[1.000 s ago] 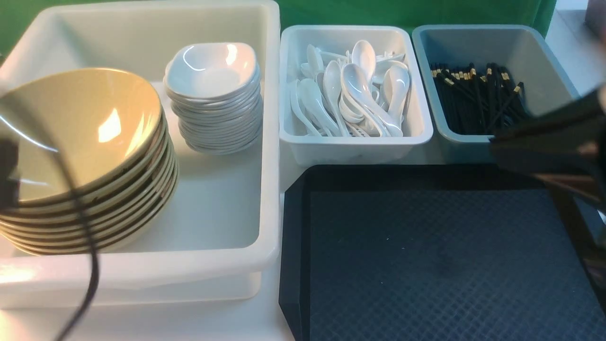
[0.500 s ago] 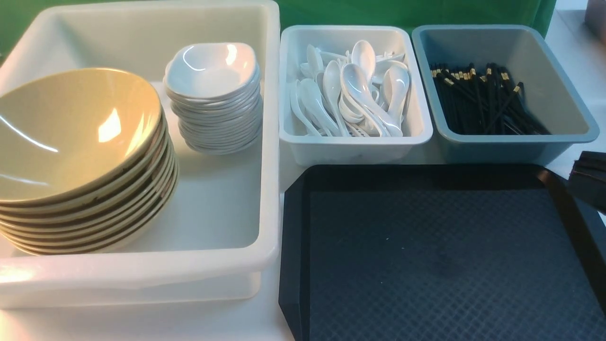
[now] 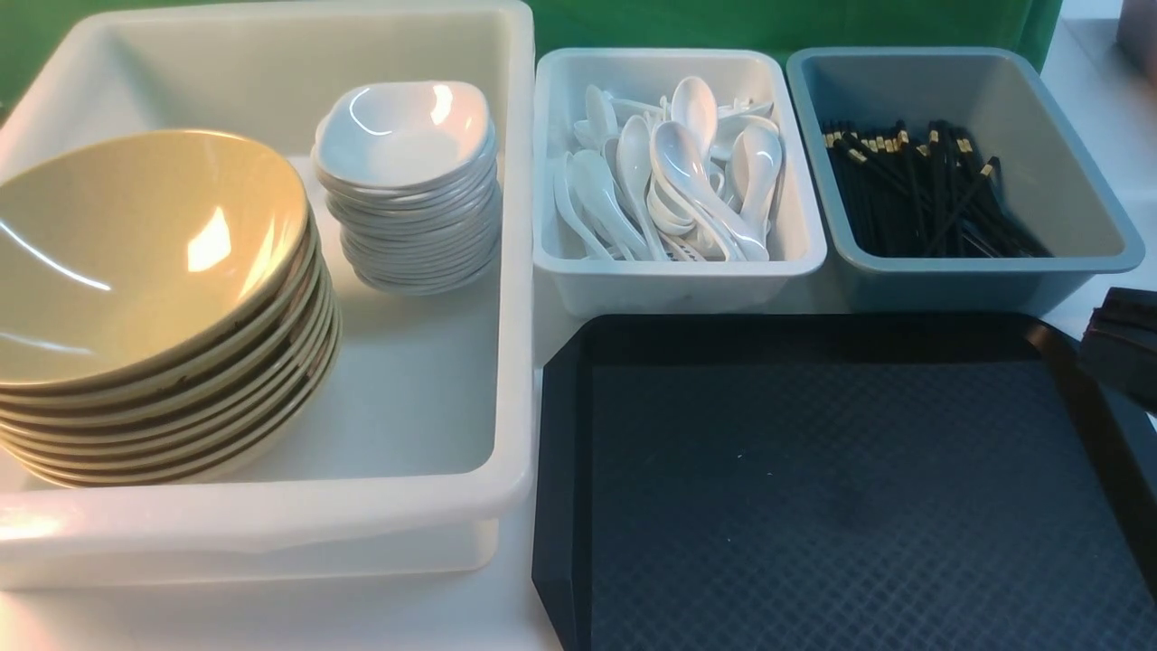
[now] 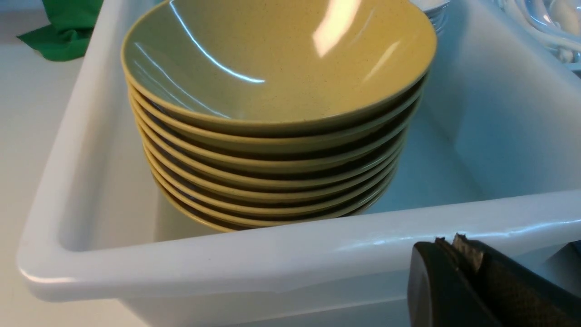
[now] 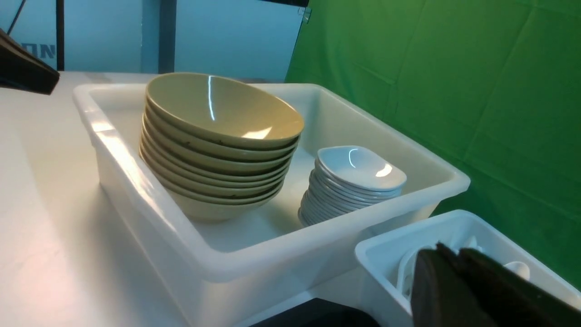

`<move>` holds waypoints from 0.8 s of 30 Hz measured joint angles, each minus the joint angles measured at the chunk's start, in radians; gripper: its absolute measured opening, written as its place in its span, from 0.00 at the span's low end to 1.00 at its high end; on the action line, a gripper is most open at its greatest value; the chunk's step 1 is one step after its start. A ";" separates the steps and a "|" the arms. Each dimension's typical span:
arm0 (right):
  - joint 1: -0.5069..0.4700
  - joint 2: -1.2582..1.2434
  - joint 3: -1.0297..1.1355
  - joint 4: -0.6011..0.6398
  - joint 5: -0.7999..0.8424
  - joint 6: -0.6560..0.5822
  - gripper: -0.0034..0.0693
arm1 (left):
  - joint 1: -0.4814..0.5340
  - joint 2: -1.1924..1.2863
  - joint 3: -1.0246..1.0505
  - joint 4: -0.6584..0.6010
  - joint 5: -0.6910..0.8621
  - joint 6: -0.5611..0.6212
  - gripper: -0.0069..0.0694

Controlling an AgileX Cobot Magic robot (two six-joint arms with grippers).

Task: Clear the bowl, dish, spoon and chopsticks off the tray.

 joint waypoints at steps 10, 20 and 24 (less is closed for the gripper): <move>0.000 0.000 0.003 0.000 -0.002 0.000 0.16 | 0.000 0.000 0.000 0.000 0.000 0.000 0.08; -0.120 -0.145 0.294 0.001 -0.274 0.076 0.09 | 0.000 0.000 0.000 0.000 0.001 0.000 0.08; -0.347 -0.265 0.494 0.001 -0.354 0.248 0.09 | 0.000 0.000 0.000 0.000 0.001 0.000 0.08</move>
